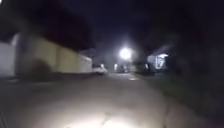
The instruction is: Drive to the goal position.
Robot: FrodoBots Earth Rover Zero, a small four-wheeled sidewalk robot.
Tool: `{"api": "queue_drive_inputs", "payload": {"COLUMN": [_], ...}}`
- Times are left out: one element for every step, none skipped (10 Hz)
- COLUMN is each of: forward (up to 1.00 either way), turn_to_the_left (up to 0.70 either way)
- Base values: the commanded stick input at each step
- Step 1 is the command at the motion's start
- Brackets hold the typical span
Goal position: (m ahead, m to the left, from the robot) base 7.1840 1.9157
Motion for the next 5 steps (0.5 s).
{"api": "queue_drive_inputs", "payload": {"forward": [0.50, 0.50, 0.50, 0.50, 0.50], "turn_to_the_left": [-0.50, -0.50, -0.50, -0.50, -0.50]}}
